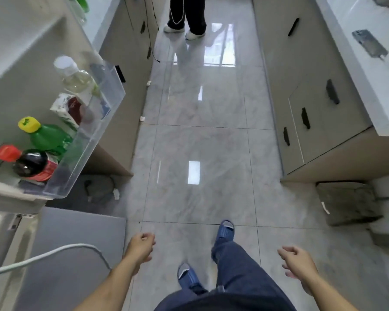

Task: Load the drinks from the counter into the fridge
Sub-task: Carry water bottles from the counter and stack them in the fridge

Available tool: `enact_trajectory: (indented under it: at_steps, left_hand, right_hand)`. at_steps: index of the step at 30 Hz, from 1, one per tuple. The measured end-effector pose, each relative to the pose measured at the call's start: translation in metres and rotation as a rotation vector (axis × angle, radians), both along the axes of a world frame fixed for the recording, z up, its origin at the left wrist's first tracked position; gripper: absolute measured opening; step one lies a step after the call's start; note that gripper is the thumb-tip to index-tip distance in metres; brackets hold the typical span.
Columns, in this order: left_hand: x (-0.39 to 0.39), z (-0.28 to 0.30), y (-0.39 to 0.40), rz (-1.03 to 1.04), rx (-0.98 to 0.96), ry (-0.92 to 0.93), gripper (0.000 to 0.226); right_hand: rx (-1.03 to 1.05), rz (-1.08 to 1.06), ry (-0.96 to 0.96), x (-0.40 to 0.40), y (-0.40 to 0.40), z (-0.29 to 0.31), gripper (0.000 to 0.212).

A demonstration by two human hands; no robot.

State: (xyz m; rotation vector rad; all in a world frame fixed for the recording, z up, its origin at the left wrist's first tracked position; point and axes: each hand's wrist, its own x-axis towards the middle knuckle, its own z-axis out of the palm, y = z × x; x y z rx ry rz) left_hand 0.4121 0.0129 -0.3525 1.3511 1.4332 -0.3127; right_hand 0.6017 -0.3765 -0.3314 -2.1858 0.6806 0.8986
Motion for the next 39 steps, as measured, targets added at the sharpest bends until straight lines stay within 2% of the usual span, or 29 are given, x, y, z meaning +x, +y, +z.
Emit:
enact_trajectory:
  at_steps: [5, 11, 19, 25, 33, 39]
  left_hand:
    - [0.086, 0.000, 0.024, -0.011, 0.012, -0.071, 0.016]
    - [0.162, 0.011, 0.037, 0.003, 0.046, -0.041, 0.017]
    - [0.217, 0.015, 0.047, 0.117, 0.072, 0.043, 0.015]
    - [0.247, -0.004, 0.087, 0.274, 0.054, 0.104, 0.017]
    - [0.322, -0.031, 0.171, 0.441, 0.021, 0.135, 0.020]
    - [0.399, -0.017, 0.240, 0.519, 0.023, 0.004, 0.017]
  right_hand:
    - [-0.083, -0.105, 0.135, 0.012, -0.034, -0.027, 0.021]
    - [-0.072, -0.067, 0.175, 0.112, -0.007, -0.030, 0.021]
    - [0.144, 0.153, 0.055, 0.301, 0.109, 0.001, 0.019]
    - [0.263, 0.298, 0.010, 0.417, 0.222, 0.013, 0.016]
    - [0.227, 0.469, -0.008, 0.517, 0.354, 0.022, 0.018]
    - [0.141, 0.651, 0.013, 0.572, 0.426, 0.022, 0.014]
